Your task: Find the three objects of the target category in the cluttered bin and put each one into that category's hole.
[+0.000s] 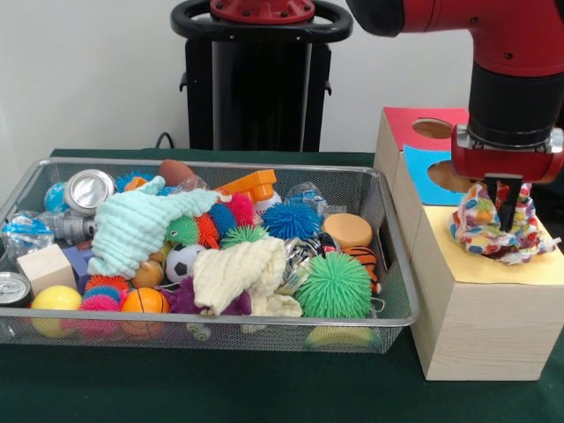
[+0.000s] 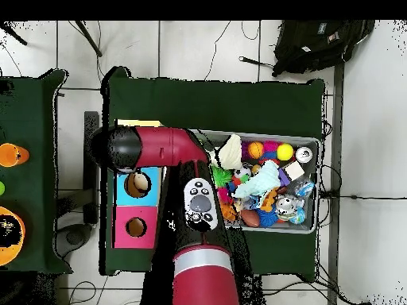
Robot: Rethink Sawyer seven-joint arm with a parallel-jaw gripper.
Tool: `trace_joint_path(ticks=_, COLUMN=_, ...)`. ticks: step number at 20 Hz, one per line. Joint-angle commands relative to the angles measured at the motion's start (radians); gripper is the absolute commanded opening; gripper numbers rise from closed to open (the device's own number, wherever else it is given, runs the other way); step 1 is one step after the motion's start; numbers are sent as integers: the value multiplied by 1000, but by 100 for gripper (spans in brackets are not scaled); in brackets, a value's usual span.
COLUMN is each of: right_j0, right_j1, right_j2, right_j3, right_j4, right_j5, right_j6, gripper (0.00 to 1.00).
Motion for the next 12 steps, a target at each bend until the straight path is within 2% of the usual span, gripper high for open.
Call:
trace_joint_path(ticks=1, right_j0=4, right_j1=137, right_j2=31, right_j3=2, right_j4=-5, right_j5=-126, right_j6=139, gripper=0)
trace_joint_path(ticks=6, right_j0=8, right_j1=179, right_j2=38, right_j3=-15, right_j4=2, right_j5=-187, right_j6=142, gripper=0)
trace_joint_path(ticks=12, right_j0=13, right_j1=203, right_j2=35, right_j3=-33, right_j4=13, right_j5=-205, right_j6=140, gripper=0)
